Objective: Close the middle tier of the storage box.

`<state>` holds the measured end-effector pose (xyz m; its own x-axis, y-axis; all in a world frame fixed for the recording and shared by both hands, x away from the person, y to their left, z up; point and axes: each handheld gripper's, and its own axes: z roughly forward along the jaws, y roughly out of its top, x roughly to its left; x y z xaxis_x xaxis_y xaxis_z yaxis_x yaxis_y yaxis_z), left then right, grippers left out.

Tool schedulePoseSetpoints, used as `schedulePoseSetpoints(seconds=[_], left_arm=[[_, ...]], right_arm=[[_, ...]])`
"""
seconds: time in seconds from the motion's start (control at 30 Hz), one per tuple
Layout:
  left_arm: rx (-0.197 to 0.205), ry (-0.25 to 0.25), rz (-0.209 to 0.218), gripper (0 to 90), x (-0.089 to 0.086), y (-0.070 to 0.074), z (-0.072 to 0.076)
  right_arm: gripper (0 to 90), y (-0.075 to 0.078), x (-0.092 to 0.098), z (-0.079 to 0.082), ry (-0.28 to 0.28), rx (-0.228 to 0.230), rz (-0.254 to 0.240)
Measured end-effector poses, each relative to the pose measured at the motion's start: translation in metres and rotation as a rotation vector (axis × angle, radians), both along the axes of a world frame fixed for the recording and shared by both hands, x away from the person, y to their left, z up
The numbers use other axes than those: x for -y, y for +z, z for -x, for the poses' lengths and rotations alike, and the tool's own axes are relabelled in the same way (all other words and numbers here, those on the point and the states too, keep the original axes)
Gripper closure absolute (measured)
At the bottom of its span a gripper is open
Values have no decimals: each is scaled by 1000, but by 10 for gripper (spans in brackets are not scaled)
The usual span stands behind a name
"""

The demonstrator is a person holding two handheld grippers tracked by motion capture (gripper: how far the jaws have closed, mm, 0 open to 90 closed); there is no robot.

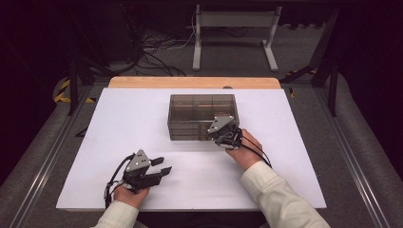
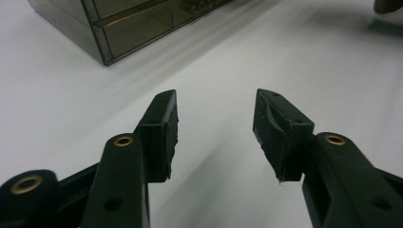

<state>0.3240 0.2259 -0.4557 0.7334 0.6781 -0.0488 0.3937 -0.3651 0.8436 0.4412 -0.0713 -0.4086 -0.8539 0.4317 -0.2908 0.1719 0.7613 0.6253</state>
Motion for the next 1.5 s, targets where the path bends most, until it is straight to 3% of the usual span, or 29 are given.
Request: schedulePoseSetpoints(seconds=[0.13, 0.17, 0.2, 0.4, 0.47, 0.57, 0.8, 0.9, 1.13, 1.27, 1.5], left_arm=[[3, 0, 2, 475, -2, 2, 1], [5, 1, 7, 464, -3, 3, 2], [18, 4, 1, 456, -4, 3, 2], [7, 3, 12, 422, -5, 4, 2], [17, -2, 0, 409, -6, 4, 2], [-2, -15, 30, 378, -8, 5, 3], [21, -24, 44, 241, -13, 8, 4], [24, -15, 42, 172, -11, 7, 4], [37, -4, 27, 64, -11, 8, 4], [19, -1, 52, 35, -11, 8, 5], [53, 4, 54, 6, -15, 10, 6]], right_arm=[[820, 9, 2, 6, 20, 7, -31], [745, 15, 3, 11, 36, 12, -62], [725, 17, 3, 13, 41, 12, -70], [567, 27, 4, 23, 86, 14, -119], [474, 30, 5, 26, 90, 21, -138], [353, 33, 7, 29, 90, 27, -172], [108, 40, 14, 36, 112, 13, -232], [32, 42, 16, 39, 113, 15, -229], [0, 47, 27, 45, 116, 29, -269], [0, 48, 34, 47, 111, 37, -288], [0, 53, 56, 57, 92, 63, -335]])
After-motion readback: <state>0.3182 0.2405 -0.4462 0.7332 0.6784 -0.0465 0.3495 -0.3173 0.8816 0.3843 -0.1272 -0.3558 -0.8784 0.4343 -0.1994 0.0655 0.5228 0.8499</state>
